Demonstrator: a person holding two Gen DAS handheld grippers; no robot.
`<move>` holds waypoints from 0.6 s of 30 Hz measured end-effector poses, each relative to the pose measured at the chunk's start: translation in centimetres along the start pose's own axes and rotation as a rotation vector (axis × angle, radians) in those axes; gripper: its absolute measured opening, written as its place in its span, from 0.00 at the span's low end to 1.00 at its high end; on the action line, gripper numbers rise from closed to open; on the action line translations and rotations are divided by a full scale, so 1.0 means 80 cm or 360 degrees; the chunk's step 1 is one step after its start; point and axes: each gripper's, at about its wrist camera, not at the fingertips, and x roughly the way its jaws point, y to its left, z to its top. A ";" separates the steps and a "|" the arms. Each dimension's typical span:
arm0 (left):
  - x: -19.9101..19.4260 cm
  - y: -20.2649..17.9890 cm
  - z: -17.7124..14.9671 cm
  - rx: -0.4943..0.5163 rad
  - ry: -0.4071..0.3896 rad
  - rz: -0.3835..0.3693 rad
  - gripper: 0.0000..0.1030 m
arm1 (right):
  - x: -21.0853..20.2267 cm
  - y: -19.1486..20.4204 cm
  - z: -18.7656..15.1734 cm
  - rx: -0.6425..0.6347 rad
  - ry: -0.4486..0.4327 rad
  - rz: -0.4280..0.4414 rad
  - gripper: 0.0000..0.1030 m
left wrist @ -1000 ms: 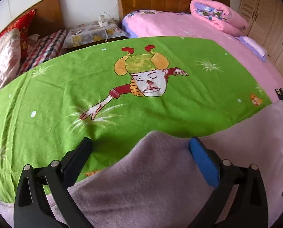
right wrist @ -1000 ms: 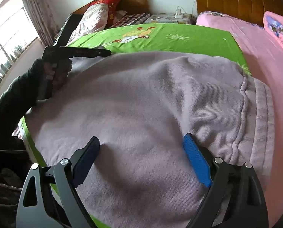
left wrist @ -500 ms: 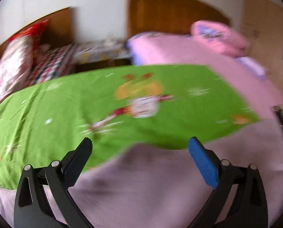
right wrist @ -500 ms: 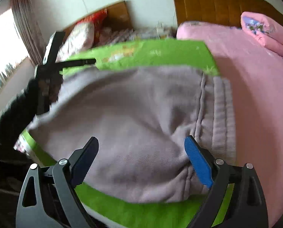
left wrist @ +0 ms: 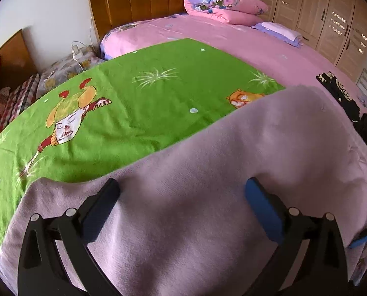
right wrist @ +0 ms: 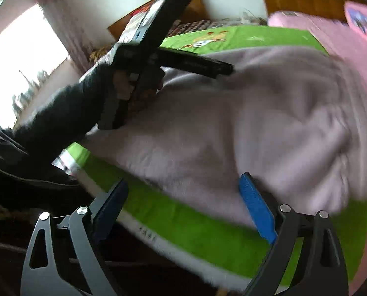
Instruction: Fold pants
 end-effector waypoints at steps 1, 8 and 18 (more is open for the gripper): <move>0.000 0.001 0.000 -0.0006 -0.0003 -0.0004 0.99 | -0.004 -0.003 0.000 0.0007 0.0001 0.0000 0.85; 0.005 -0.006 0.003 -0.0018 -0.0013 -0.0002 0.99 | -0.054 -0.021 0.065 0.0012 -0.0336 -0.0215 0.86; -0.004 0.004 0.001 -0.0069 -0.0038 -0.0063 0.98 | 0.004 -0.078 0.077 0.0132 -0.0120 -0.0478 0.86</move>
